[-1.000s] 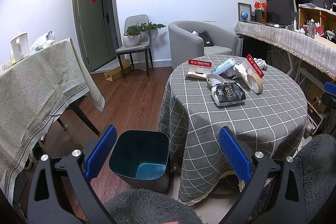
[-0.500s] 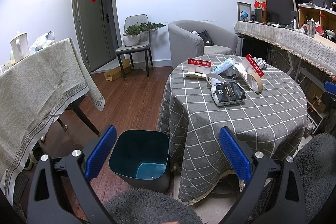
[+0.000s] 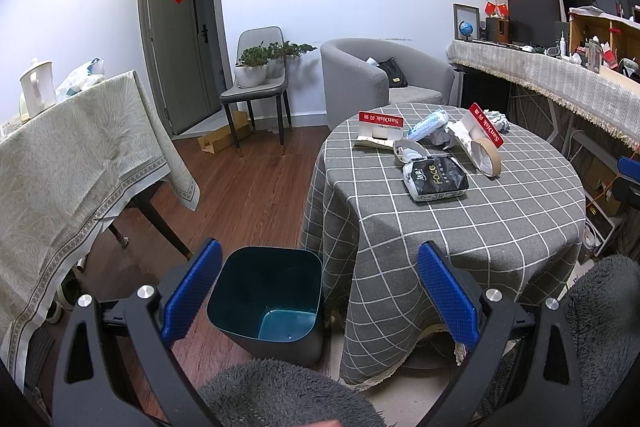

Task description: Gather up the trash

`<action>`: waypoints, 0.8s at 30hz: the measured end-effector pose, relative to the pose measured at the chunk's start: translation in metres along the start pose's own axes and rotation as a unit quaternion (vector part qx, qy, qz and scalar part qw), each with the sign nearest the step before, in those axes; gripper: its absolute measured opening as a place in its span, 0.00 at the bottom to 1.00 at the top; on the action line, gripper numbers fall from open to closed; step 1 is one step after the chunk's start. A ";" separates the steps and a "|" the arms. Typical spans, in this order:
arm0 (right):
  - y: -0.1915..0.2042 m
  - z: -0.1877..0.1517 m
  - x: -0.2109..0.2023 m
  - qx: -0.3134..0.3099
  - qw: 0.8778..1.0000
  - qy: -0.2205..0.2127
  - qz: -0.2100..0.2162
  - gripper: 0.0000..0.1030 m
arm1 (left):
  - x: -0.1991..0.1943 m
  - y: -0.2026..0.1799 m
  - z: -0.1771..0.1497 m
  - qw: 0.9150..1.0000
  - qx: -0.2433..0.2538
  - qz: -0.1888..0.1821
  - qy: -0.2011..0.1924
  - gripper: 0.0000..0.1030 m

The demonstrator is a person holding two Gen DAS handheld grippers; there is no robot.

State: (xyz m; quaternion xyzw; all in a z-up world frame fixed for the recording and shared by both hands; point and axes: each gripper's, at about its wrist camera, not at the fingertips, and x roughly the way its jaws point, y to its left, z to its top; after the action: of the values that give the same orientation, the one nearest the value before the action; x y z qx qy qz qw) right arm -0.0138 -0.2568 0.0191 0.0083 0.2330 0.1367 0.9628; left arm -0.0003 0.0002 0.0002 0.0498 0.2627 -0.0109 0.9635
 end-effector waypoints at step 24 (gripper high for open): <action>-0.013 0.024 0.023 0.008 1.000 0.017 -0.012 0.97 | 0.023 -0.022 0.016 0.999 0.006 -0.035 0.021 0.96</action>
State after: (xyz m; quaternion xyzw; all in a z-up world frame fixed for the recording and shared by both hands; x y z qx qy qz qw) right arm 0.0203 -0.2623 0.0287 0.0106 0.2502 0.1230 0.9603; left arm 0.0267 -0.0233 0.0001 0.0464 0.2840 -0.0454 0.9566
